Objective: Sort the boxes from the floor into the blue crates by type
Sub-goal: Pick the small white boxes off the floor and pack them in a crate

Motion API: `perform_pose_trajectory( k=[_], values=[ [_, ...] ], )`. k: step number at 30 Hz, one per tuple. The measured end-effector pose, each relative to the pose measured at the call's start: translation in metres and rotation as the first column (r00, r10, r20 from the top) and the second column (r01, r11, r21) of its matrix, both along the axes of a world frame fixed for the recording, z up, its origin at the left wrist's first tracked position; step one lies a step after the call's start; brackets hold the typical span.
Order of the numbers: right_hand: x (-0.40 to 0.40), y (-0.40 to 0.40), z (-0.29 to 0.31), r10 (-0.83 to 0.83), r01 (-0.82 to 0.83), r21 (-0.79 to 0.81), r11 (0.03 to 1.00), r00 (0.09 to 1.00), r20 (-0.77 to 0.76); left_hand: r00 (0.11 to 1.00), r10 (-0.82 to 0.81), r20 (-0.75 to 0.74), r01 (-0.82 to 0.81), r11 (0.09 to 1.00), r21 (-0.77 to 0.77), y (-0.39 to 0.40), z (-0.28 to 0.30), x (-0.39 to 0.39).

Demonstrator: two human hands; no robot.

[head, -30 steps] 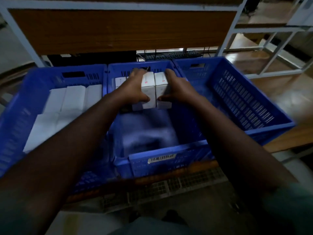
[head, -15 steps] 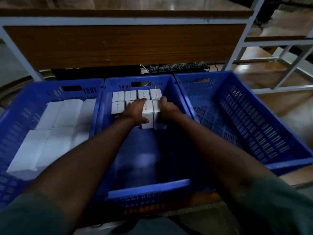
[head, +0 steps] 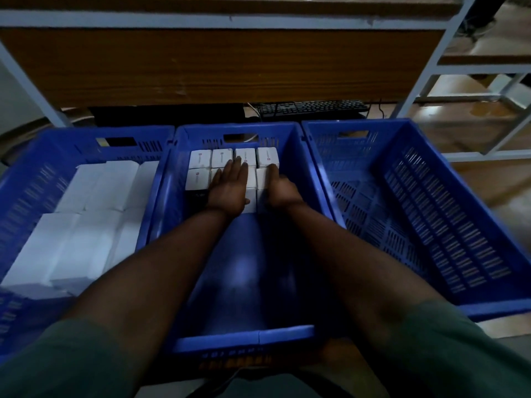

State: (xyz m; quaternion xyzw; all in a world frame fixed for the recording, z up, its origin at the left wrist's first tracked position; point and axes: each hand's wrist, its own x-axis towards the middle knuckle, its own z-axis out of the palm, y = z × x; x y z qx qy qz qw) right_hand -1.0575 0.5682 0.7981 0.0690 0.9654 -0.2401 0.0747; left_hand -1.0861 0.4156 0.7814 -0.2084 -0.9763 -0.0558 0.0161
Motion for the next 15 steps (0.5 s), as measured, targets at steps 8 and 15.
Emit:
perform_pose_trajectory(
  k=[8,15],
  values=[
    [-0.002,0.003,-0.007,0.01,0.003,0.129,0.992,0.995,-0.103,0.995,-0.056,-0.077,0.049,0.995,-0.09,0.007,-0.01,-0.003],
    [-0.005,0.0,-0.021,-0.02,-0.006,-0.184,0.983,0.99,-0.139,0.996,-0.032,-0.08,0.024,0.995,-0.096,0.011,-0.013,-0.005]
  ],
)
